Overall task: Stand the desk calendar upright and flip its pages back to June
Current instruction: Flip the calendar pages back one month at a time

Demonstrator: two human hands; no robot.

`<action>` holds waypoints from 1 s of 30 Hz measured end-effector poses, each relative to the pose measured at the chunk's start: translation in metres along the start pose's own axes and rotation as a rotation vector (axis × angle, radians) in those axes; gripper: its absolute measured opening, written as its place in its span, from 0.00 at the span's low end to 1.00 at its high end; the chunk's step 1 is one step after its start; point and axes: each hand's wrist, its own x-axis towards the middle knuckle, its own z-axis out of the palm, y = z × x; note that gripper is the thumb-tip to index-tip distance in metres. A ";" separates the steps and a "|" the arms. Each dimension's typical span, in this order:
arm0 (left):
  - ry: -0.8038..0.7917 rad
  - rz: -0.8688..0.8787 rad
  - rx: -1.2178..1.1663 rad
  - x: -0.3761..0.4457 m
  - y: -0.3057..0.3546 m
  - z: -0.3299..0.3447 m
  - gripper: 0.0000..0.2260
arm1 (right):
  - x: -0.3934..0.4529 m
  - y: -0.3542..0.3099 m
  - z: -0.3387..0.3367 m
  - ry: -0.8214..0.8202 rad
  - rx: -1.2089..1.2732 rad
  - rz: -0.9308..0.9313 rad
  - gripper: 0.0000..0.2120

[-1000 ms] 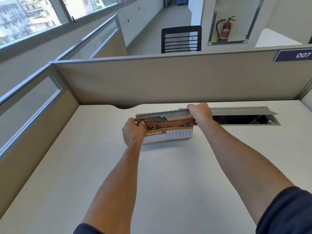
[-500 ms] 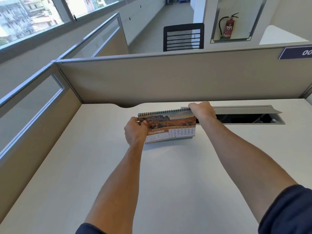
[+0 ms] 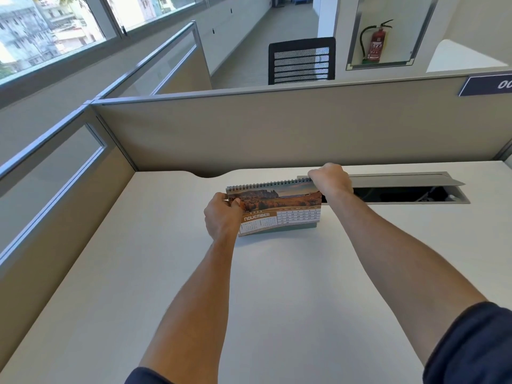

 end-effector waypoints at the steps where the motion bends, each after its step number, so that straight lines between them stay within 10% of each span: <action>1: 0.001 0.000 -0.001 0.000 0.000 0.000 0.11 | 0.001 0.000 0.000 -0.001 0.022 -0.012 0.07; 10: 0.011 -0.004 0.016 0.000 0.002 0.001 0.10 | 0.005 0.001 0.007 0.021 0.340 -0.007 0.09; 30: 0.008 0.000 0.031 0.001 0.003 0.001 0.11 | -0.005 -0.007 -0.007 0.019 -0.071 0.113 0.11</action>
